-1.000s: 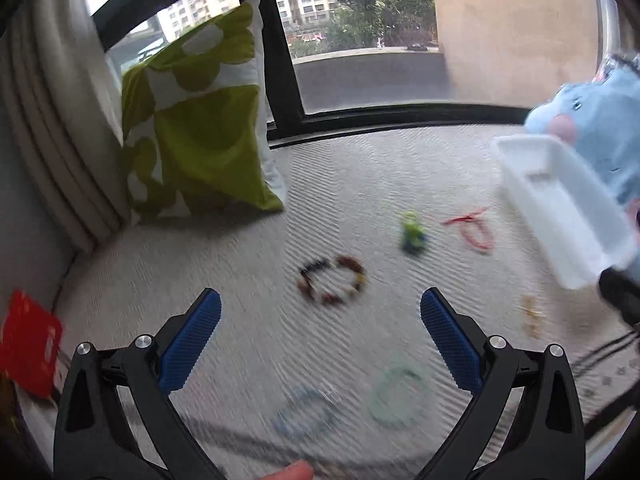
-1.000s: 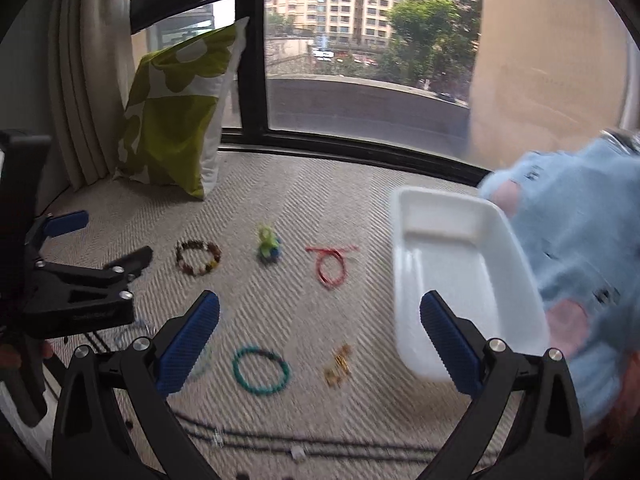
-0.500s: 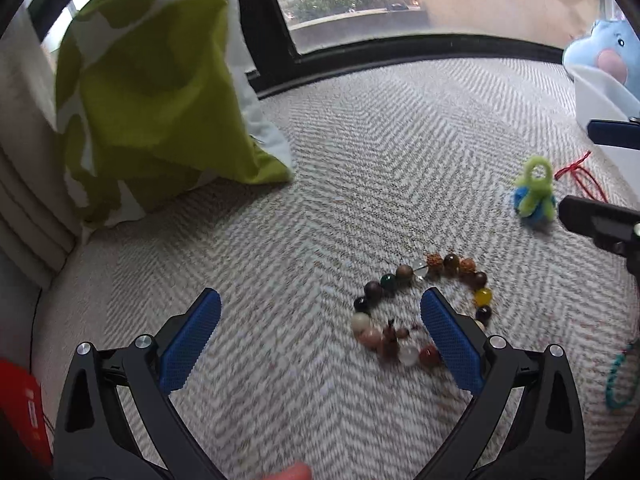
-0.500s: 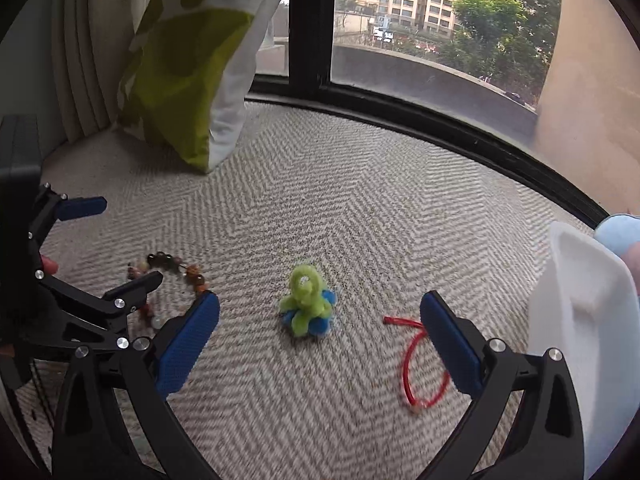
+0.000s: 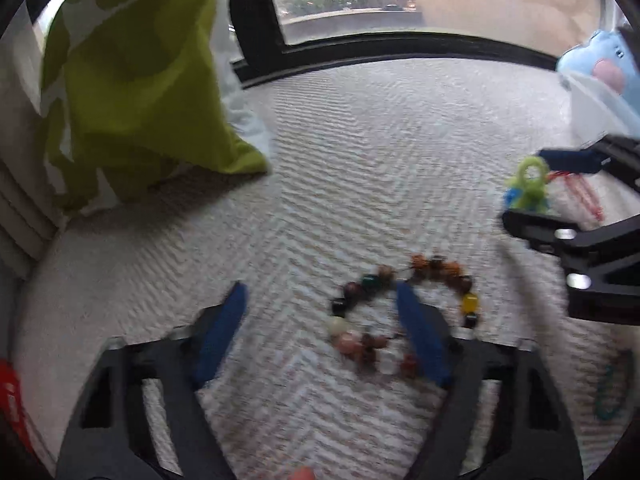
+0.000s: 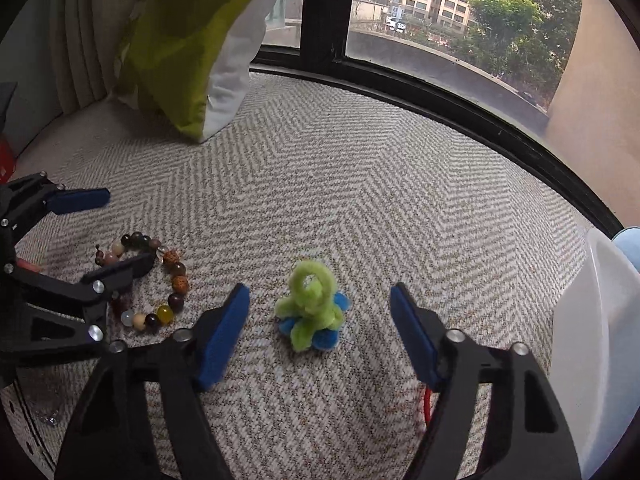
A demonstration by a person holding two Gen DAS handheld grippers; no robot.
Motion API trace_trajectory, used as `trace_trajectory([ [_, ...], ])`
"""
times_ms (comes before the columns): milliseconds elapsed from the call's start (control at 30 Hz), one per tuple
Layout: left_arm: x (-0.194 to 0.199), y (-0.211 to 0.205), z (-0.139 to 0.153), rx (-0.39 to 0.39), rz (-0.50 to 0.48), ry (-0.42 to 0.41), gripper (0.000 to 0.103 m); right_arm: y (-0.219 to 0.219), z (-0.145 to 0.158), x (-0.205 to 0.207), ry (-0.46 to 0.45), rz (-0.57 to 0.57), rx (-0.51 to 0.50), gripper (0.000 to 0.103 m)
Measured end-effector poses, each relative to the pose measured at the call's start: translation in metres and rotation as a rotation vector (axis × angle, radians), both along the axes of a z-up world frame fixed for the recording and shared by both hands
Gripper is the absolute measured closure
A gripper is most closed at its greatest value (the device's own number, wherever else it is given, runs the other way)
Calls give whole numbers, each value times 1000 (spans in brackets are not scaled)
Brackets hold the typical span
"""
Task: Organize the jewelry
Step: 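Grasp the brown bead bracelet with the left tool while the right tool grasps the green pom-pom charm, then carry the bracelet and charm over the white tray with both tools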
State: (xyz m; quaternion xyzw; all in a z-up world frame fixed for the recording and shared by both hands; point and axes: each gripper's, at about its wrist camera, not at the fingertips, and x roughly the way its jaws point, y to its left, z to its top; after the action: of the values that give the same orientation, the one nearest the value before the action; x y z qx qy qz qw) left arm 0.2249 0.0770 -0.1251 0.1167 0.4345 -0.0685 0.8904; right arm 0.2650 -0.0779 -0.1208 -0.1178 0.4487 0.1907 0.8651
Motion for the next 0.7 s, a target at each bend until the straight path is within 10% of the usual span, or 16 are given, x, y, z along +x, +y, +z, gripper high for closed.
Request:
trace_trajectory([
  [200, -8, -13, 3, -36, -83, 37, 92, -3, -6, -2, 16, -5, 9, 71],
  [700, -11, -13, 40, -93, -89, 3, 93, -22, 23, -10, 3, -33, 81, 76],
])
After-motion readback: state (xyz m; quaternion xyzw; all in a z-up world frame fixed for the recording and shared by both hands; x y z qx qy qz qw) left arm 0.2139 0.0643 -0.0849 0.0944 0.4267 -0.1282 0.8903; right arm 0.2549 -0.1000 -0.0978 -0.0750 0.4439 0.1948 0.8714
